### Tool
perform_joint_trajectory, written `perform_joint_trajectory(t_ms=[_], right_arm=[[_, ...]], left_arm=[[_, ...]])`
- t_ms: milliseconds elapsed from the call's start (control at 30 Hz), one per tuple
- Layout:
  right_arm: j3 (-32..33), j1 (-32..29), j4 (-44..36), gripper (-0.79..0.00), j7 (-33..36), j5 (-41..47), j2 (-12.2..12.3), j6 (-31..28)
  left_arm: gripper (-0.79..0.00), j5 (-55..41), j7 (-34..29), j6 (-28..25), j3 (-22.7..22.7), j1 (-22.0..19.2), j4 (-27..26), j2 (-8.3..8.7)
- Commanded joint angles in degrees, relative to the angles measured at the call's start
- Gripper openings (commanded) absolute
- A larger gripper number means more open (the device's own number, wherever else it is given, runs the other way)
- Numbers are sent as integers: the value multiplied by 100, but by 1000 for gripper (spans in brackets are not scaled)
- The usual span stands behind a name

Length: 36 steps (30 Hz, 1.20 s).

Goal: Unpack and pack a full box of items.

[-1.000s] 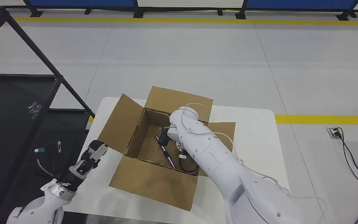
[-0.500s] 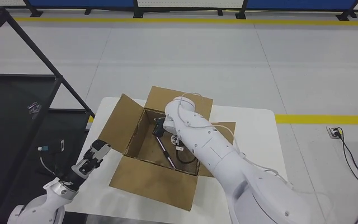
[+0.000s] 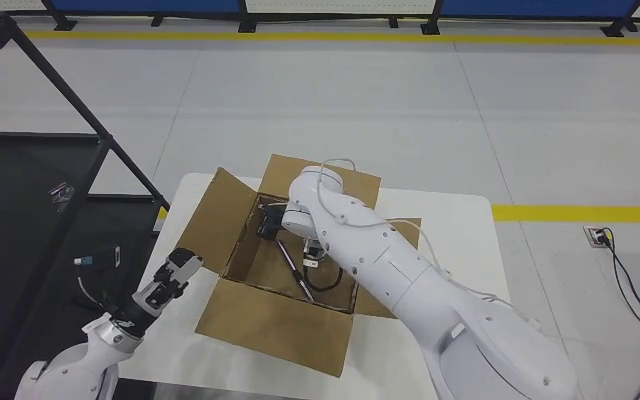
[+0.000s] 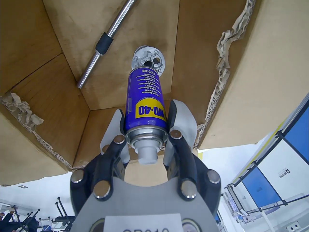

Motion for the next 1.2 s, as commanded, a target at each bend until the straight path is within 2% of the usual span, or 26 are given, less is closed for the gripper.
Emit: perform_joint_trajectory(t_ms=[0, 267, 467, 600, 700, 800, 900, 1033, 1167], right_arm=[[-3, 2, 10, -785, -3, -2, -4, -3], [-3, 2, 10, -785, -3, -2, -4, -3], [-1, -69, -15, -785, -229, -120, 21, 55], [119, -49, -224, -785, -214, -314, 130, 343], [358, -96, -625, -785, -95, -443, 321, 683], [733, -354, -1406, -785, 128, -630, 635, 921], [1338, -952, -2683, -785, 423, -964, 1071, 1049], [2494, -2337, -4928, -785, 981, -1619, 1668, 1116], [3343, -3703, -6737, -785, 1177, -2286, 2035, 1177]], left_arm=[[0, 10, 3, 0, 2, -6, 13, 3], [0, -199, 381, 36, -165, -15, 51, -2], [0, -266, 370, 158, -319, -49, 47, 15], [0, -248, 347, 159, -321, -42, 88, 20], [0, -225, 319, 179, -258, -87, 125, 22], [0, -194, 270, 195, -186, -155, 134, 26], [0, -169, 220, 209, -124, -231, 151, 30], [0, -136, 155, 224, -36, -320, 180, 36], [0, -106, 115, 228, 18, -368, 203, 41]])
